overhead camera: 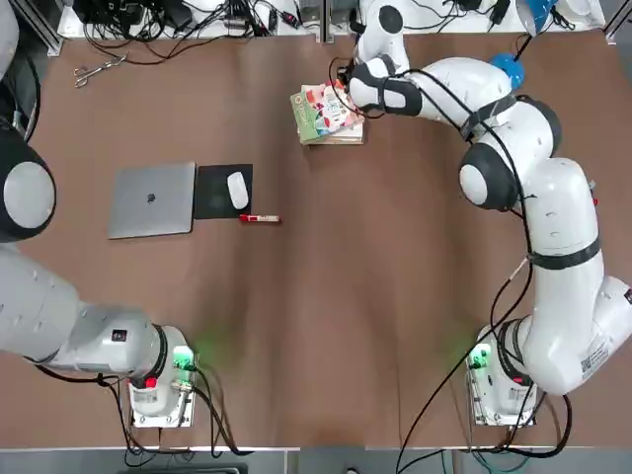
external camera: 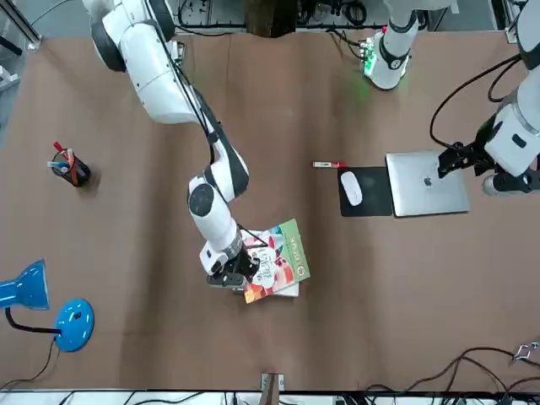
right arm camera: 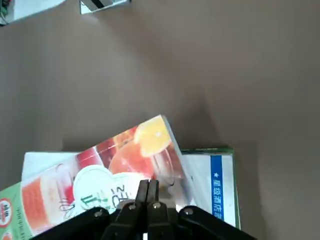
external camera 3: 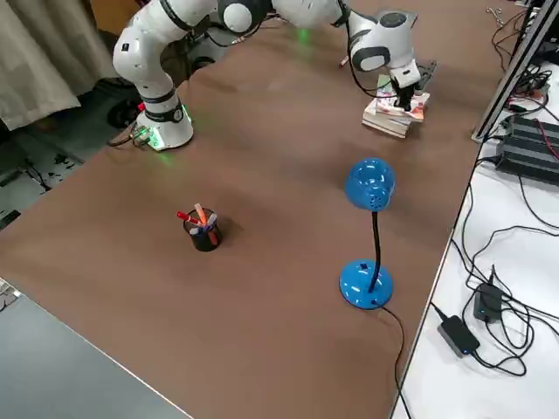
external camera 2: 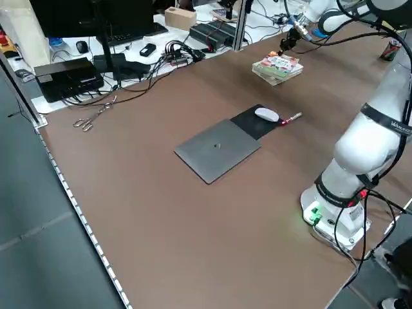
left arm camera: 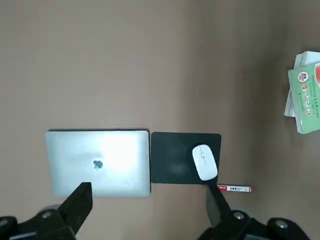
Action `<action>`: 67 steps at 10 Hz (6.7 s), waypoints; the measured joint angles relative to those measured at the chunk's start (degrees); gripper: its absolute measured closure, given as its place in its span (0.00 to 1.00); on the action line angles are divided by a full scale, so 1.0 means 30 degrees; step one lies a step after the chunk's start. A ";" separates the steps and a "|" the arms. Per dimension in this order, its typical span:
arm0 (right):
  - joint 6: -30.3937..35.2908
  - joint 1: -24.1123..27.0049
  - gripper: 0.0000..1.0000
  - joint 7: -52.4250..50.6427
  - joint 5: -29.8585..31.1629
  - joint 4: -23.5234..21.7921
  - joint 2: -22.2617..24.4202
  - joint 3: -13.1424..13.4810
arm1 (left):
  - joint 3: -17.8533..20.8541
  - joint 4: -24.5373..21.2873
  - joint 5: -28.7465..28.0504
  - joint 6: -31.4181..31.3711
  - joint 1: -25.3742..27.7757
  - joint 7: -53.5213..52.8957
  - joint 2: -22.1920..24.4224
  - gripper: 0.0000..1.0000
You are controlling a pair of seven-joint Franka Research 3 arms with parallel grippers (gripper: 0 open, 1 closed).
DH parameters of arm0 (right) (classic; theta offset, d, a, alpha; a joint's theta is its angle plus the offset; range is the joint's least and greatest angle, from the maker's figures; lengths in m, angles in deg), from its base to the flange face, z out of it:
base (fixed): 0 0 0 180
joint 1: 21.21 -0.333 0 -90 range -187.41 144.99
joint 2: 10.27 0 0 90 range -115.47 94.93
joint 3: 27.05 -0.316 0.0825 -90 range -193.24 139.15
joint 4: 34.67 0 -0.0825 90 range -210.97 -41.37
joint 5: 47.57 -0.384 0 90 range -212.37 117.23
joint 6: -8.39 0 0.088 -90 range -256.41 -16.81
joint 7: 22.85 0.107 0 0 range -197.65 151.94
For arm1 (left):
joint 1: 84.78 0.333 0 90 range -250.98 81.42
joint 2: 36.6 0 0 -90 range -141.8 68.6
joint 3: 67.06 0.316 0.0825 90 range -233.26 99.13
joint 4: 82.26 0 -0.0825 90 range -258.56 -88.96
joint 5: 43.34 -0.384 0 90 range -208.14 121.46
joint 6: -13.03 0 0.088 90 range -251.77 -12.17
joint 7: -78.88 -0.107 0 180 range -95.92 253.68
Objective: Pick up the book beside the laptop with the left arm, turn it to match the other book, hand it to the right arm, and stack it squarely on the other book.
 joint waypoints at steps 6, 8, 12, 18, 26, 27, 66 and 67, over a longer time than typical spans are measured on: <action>0.0018 -0.0005 0.99 0.0800 -0.0150 -0.0057 -0.0060 0.0084 | 0.0045 0.0008 0.0000 -0.0024 -0.0062 -0.0076 -0.0067 0.00; 0.0016 -0.0004 0.99 0.2172 -0.0248 -0.0098 -0.0053 0.0120 | 0.0030 0.0026 0.0000 -0.0049 -0.0088 -0.0098 -0.0099 0.00; -0.0058 -0.0001 0.99 0.3969 -0.0296 -0.0478 0.0143 0.0175 | 0.0000 0.0219 0.0000 -0.0083 -0.0340 -0.0104 -0.0102 0.00; -0.0106 0.0003 0.99 0.7230 -0.0329 -0.1630 0.0858 0.0278 | 0.0007 0.0229 0.0000 -0.0085 -0.0312 -0.0105 -0.0227 0.00; -0.0159 0.0004 0.99 0.8620 -0.0329 -0.3153 0.1814 0.0307 | 0.0011 0.0351 0.0000 -0.0087 -0.0299 -0.0106 -0.0228 0.00; -0.0159 0.0004 0.99 0.8794 -0.0329 -0.3265 0.1885 0.0310 | 0.0011 0.0362 0.0000 -0.0087 -0.0295 -0.0106 -0.0228 0.00; 1.0149 0.7108 0.01 -0.6191 -0.0287 -0.3684 0.9977 0.0568 | 0.0007 0.0849 0.0000 -0.0099 -0.0317 -0.0106 -0.0510 0.00; 1.0845 0.7812 0.01 -0.8611 -0.0270 -0.3643 1.0917 0.0596 | 0.0016 0.0853 -0.0001 -0.0099 -0.0285 -0.0106 -0.0517 0.00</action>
